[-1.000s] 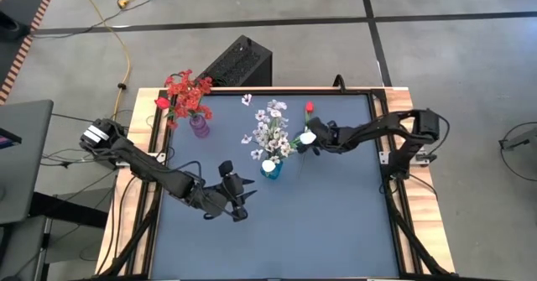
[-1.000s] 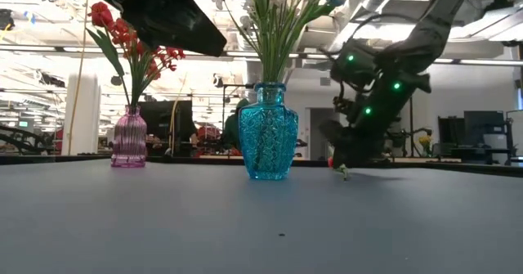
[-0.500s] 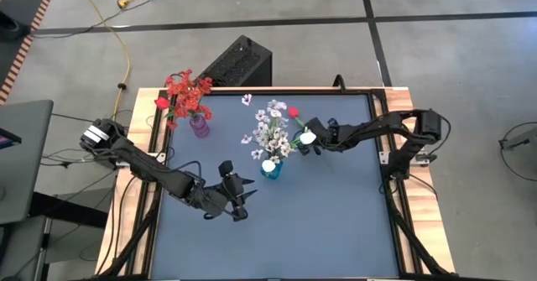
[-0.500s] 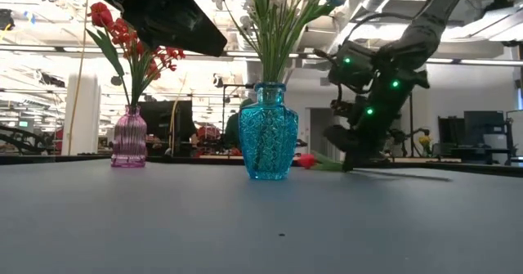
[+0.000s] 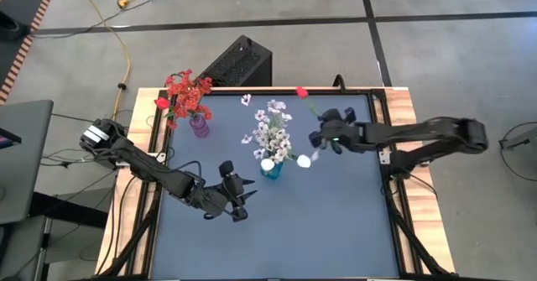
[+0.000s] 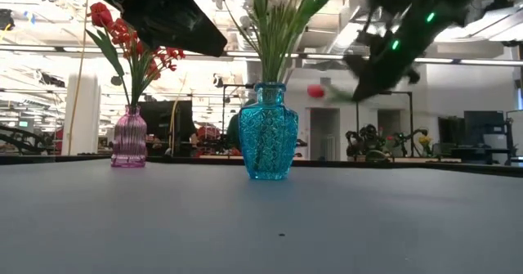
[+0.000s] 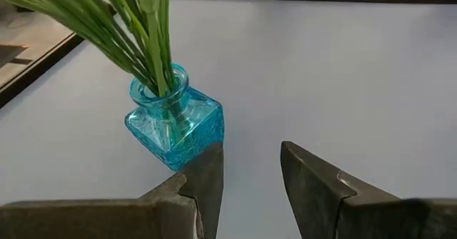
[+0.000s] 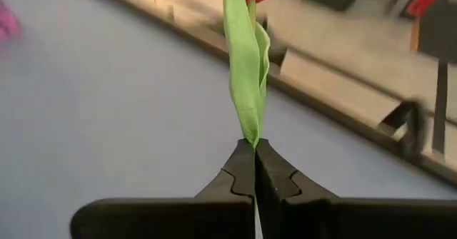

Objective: Sort flowers into vase by color
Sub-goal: Put the red flower into the purple vase

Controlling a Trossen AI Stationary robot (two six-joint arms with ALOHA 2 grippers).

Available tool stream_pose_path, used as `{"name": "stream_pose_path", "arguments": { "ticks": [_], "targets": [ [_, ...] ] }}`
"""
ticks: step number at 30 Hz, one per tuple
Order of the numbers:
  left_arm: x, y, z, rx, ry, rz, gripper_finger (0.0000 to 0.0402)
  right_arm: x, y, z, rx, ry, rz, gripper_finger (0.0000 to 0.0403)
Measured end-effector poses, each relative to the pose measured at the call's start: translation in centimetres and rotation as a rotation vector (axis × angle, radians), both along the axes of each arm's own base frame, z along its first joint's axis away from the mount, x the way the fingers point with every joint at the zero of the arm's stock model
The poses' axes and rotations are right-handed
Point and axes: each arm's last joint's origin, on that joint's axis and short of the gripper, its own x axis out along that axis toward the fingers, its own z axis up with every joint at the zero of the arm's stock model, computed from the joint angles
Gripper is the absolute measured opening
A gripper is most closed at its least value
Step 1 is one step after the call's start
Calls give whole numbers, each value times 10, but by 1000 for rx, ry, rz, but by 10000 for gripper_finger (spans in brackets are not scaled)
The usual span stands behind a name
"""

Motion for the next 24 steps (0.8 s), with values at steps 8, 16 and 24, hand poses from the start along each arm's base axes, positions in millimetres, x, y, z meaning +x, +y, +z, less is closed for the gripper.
{"name": "stream_pose_path", "arguments": {
  "ticks": [8, 16, 24],
  "targets": [
    [0, -1, 0, 15, 18, -35, 130, -45, 31, 64, -129, -258, 110, 21],
    [2, -2, 3, 35, -4, -83, 130, -72, 70, 106, -211, -496, 406, 23],
    [11, -12, 22, 18, -161, -321, 130, -63, 121, 125, -217, -732, 895, 23]
  ]
}}
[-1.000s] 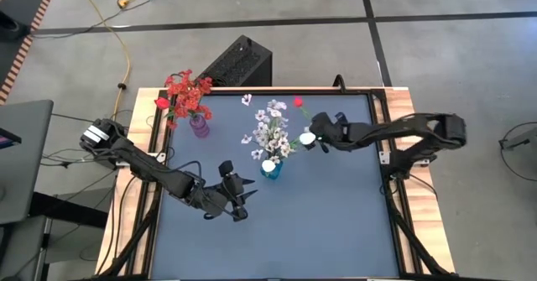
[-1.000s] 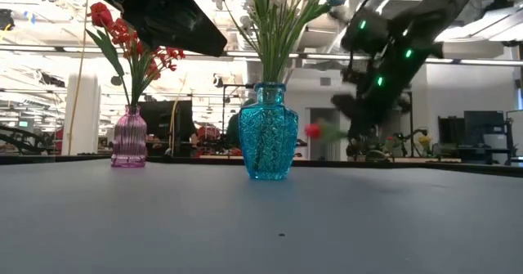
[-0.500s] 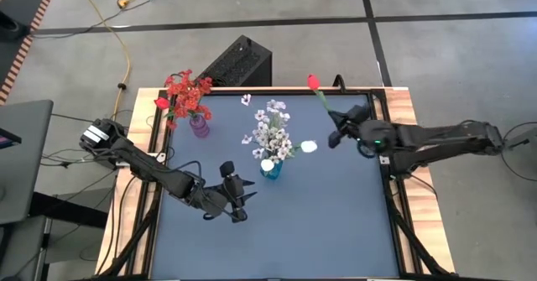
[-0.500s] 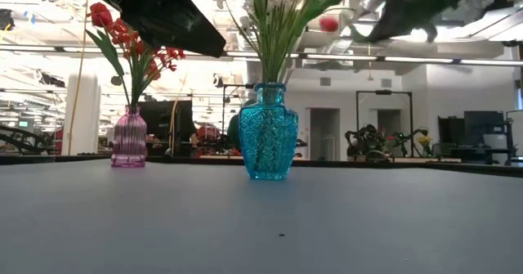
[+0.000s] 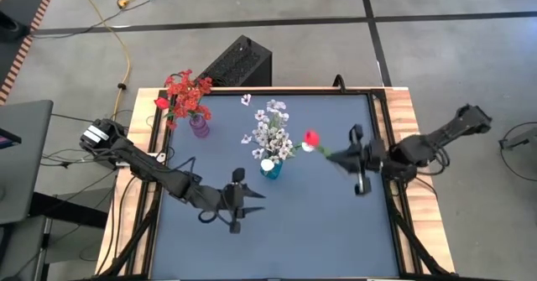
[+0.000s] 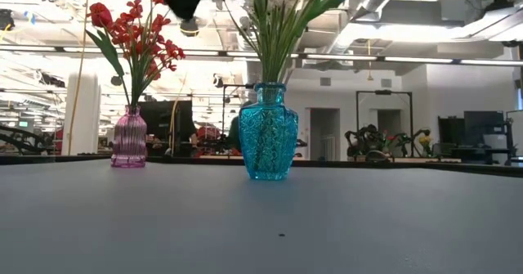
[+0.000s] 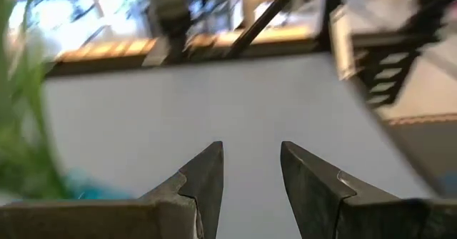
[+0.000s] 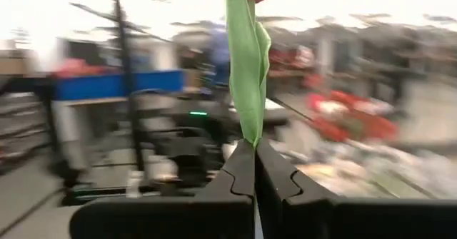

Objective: Sort flowers into vase by color
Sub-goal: Put the red flower into the purple vase

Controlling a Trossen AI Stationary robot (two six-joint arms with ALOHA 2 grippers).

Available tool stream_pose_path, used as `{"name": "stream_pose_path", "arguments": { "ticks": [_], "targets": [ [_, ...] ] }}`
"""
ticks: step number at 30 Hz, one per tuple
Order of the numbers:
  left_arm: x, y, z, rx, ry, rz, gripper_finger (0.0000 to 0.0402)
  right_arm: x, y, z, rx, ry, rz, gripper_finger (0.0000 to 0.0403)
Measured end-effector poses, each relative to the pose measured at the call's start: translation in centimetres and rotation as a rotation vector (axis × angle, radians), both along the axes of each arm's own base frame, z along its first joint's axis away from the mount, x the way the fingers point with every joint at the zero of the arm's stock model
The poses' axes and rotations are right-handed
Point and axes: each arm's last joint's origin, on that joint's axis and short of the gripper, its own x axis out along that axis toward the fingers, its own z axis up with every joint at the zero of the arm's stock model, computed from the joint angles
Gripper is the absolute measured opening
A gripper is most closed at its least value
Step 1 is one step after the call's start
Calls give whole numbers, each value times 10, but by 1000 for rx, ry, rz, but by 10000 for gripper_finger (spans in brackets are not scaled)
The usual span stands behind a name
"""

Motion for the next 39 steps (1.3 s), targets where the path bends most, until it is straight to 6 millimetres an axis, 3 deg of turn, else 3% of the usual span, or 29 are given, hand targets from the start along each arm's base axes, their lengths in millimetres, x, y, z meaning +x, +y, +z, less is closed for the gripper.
{"name": "stream_pose_path", "arguments": {
  "ticks": [7, 13, 21, 29, 39],
  "targets": [
    [4, -6, 17, -25, -172, -142, 130, 35, 51, -13, -135, -138, 237, 24],
    [5, -6, 28, -54, -278, -173, 130, 71, 74, -40, -206, -269, 240, 23],
    [5, -7, 37, -60, -369, -205, 130, 104, 79, -65, -185, -456, 224, 23],
    [7, -1, 37, -13, -376, -184, 130, 149, 79, -69, -193, -450, 169, 23],
    [8, 1, 36, 45, -369, -157, 130, 178, 74, -75, -214, -409, 132, 23]
  ]
}}
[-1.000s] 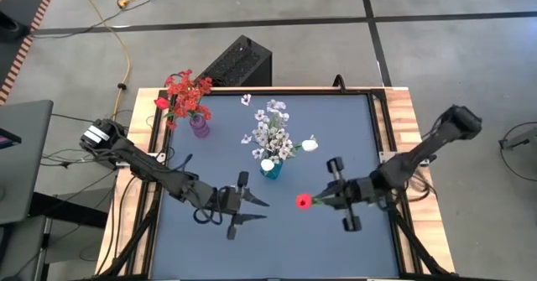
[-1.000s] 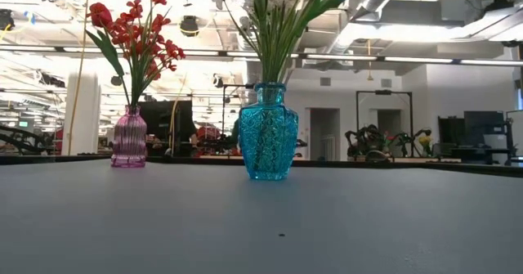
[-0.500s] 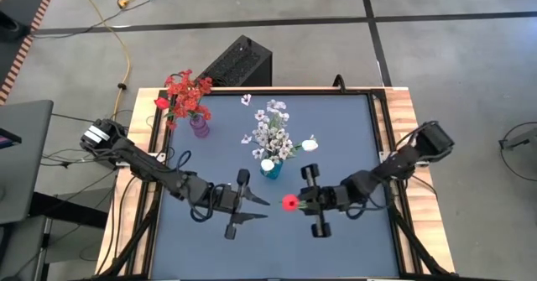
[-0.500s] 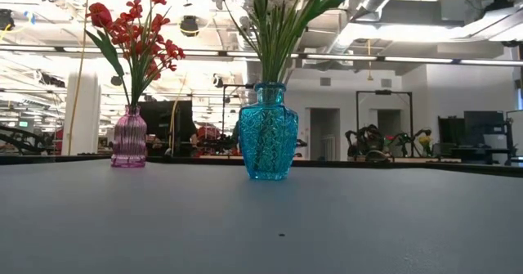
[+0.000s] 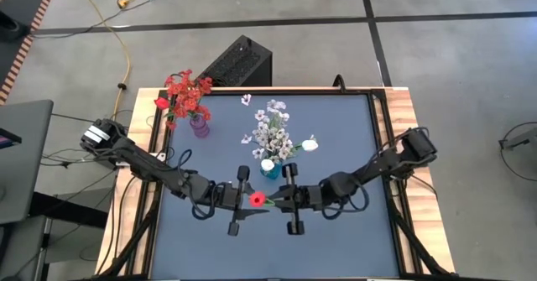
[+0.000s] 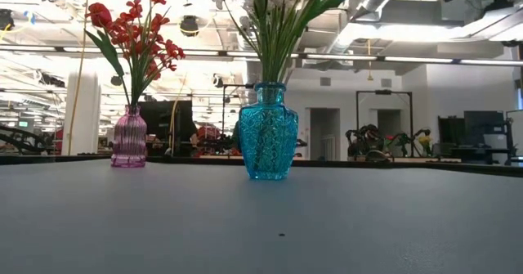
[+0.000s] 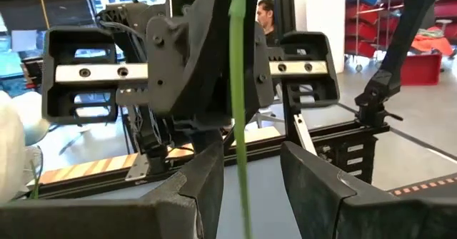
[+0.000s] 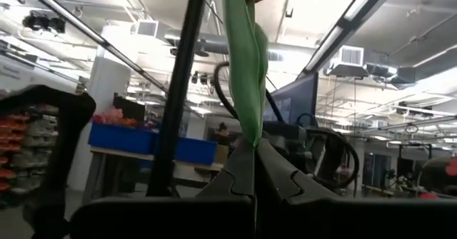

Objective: Sort flowers into vase by color
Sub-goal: Put the red flower into the purple vase

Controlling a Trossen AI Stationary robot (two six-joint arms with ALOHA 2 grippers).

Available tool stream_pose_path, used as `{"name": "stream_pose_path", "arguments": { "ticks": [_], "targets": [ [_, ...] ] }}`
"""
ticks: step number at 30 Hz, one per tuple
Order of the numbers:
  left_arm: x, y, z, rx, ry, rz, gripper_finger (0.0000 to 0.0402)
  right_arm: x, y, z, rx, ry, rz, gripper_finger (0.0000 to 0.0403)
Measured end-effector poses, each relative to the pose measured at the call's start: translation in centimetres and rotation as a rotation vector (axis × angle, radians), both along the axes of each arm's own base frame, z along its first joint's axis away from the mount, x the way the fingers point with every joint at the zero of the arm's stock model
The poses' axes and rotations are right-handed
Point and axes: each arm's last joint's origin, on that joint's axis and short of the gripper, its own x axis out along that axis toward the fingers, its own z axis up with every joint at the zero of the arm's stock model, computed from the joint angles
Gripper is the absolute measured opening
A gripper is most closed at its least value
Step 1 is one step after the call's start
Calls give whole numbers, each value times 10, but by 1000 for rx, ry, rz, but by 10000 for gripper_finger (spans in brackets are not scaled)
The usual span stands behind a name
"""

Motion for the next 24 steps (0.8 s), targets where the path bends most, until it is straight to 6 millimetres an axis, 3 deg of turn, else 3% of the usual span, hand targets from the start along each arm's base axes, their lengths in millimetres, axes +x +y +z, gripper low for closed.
{"name": "stream_pose_path", "arguments": {
  "ticks": [11, 14, 19, 24],
  "targets": [
    [0, 1, 0, 17, -5, 20, 125, 7, -10, -4, 31, 40, -3, 24],
    [0, 2, 0, 16, 0, 47, 97, 8, -11, -4, 30, 45, -6, 25],
    [0, 2, -3, 35, 23, 58, 15, 7, -11, -4, 29, 45, -6, 40],
    [0, 2, -3, 34, 33, 77, 3, 8, -11, -6, 22, 64, -8, 59]
  ]
}}
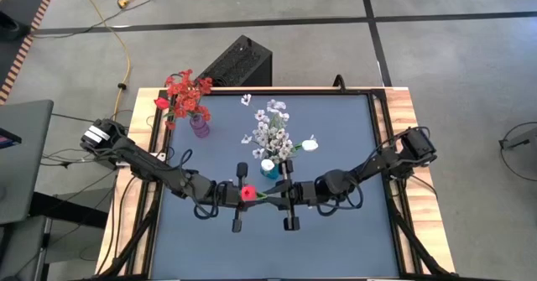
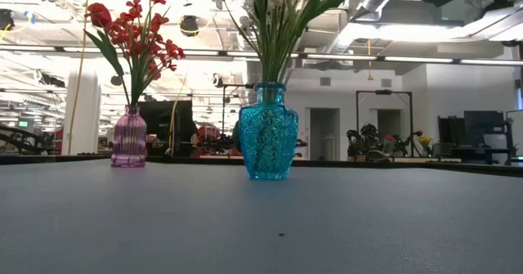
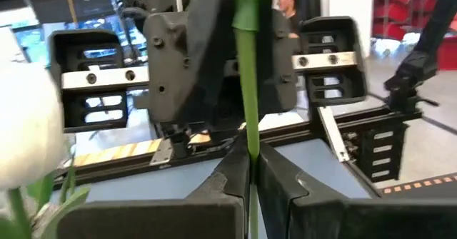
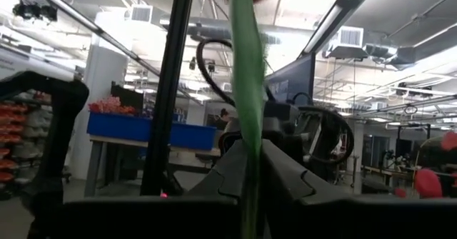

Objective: Sort flowers into vase by color
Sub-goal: Put the red flower into the purple vase

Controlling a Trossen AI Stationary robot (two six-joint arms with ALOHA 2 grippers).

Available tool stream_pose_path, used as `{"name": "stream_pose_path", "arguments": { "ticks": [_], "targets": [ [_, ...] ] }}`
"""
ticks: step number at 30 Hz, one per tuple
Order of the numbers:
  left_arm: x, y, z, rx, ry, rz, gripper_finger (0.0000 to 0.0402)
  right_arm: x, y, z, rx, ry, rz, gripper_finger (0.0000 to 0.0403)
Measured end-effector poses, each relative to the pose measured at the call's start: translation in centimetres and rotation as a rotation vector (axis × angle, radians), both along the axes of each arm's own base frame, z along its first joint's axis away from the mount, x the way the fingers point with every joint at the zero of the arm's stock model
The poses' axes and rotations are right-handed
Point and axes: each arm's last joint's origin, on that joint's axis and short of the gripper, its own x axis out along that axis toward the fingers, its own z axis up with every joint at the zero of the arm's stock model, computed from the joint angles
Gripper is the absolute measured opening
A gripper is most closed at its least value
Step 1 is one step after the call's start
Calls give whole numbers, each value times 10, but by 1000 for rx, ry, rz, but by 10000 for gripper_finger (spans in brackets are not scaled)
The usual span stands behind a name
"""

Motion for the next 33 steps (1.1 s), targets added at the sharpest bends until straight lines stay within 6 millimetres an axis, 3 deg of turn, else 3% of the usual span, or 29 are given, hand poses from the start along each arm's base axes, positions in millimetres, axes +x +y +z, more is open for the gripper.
{"name": "stream_pose_path", "arguments": {
  "ticks": [5, 10, 17, 25, 29, 33],
  "targets": [
    [-2, -1, 2, 0, 0, 39, 1, -1, 1, 2, -29, 76, 1, 91],
    [-13, -1, 11, -12, 19, 34, 1, -13, -5, 22, -77, 234, -18, 159],
    [-53, -3, 31, 16, 120, 160, 0, -44, -7, 34, -175, 540, 12, 237],
    [-89, 9, 35, 115, 194, 596, 0, -53, -7, 22, -161, 736, 31, 242],
    [-97, 19, 31, 151, 227, 697, 0, -46, -4, 4, -188, 806, 27, 237],
    [-102, 41, 29, 129, 281, 747, 0, -40, -5, -6, -204, 832, 16, 233]
  ]
}}
